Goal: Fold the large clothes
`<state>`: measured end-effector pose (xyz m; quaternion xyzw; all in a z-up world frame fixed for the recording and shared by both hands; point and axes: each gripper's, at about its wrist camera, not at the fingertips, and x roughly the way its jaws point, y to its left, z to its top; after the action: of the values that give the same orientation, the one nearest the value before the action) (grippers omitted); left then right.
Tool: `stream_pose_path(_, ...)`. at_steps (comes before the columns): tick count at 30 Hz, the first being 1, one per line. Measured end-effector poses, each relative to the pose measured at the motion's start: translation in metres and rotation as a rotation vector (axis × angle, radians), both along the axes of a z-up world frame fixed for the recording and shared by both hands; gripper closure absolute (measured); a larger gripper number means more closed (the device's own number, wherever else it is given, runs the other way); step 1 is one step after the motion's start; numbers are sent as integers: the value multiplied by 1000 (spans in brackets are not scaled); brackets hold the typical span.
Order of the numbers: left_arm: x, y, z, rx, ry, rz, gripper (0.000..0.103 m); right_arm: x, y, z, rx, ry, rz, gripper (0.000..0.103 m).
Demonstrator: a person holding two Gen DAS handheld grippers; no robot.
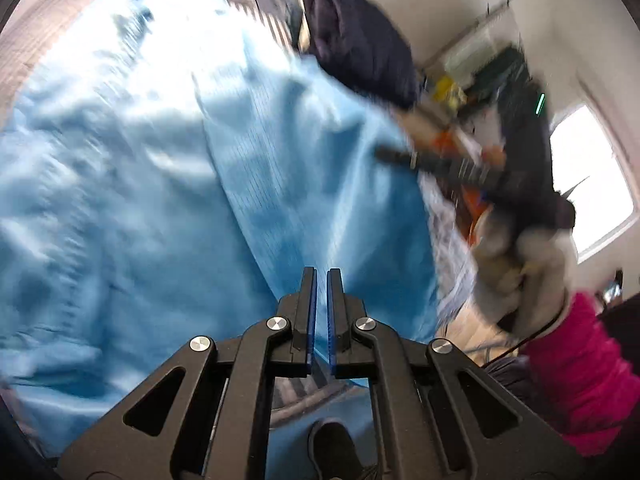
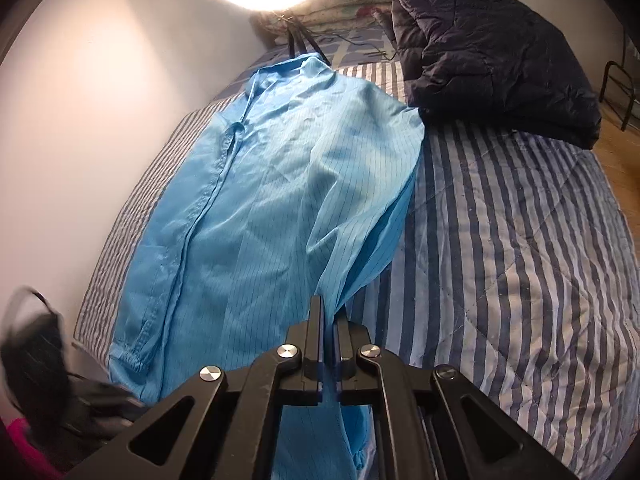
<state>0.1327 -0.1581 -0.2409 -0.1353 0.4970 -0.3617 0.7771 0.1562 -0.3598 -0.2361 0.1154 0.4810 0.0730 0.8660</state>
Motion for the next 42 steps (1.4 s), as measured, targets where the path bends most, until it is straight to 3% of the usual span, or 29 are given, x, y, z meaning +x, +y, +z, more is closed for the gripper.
stream_pose_path(6, 22, 78, 36, -54, -67, 179, 102, 7, 48, 13, -111, -19, 94, 103)
stream_pose_path(12, 46, 139, 35, -121, -55, 341, 102, 29, 102, 6, -149, -3, 178, 103)
stream_pose_path(23, 60, 170, 24, -129, -38, 409, 102, 63, 196, -64, -128, 137, 295, 102)
stream_pose_path(27, 65, 170, 20, -140, -17, 411, 102, 62, 210, -82, -164, 156, 313, 102)
stream_pose_path(30, 69, 163, 20, -132, -21, 396, 102, 64, 205, -81, -122, 166, 314, 100)
stream_pose_path(32, 69, 158, 19, -123, -25, 386, 102, 64, 199, -78, -76, 171, 325, 89)
stream_pose_path(34, 69, 152, 19, -114, -27, 371, 102, 62, 195, -71, -62, 157, 327, 67)
stream_pose_path(35, 69, 148, 19, -108, -29, 361, 102, 58, 191, -64, -51, 141, 326, 62)
stream_pose_path(38, 68, 138, 19, -94, -34, 331, 102, 50, 175, -43, 29, 109, 319, 54)
stream_pose_path(42, 67, 125, 16, -75, -35, 286, 102, 43, 139, -14, 127, 58, 258, 54)
